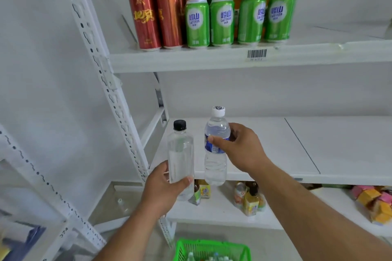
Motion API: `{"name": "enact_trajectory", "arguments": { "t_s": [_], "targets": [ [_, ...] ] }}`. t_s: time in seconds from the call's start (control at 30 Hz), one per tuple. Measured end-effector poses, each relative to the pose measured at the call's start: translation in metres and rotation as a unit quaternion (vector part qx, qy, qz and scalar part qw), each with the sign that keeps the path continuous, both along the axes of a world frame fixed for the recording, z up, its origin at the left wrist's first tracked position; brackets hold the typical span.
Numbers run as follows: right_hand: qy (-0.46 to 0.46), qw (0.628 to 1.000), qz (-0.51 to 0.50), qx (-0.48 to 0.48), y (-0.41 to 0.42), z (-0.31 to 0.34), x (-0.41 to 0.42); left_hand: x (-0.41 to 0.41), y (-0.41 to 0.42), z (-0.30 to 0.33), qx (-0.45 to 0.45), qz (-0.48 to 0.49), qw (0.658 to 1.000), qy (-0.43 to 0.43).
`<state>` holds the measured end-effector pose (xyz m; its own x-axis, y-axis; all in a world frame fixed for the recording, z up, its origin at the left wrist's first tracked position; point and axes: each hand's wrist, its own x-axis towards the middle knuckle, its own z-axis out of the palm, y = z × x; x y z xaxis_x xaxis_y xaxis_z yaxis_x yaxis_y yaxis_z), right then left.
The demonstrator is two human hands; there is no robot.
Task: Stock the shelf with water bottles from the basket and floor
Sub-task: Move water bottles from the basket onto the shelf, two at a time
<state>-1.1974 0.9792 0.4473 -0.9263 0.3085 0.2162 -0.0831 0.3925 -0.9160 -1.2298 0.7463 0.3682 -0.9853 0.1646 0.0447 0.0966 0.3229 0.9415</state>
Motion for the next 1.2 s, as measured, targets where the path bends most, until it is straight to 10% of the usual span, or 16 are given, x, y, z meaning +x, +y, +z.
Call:
{"name": "enact_trajectory", "arguments": {
  "t_s": [1.2],
  "targets": [
    [-0.100,0.995,0.000,0.019,0.021,-0.070,-0.296,-0.277,0.036,-0.067,-0.018,0.064,0.996,-0.061]
  ]
}}
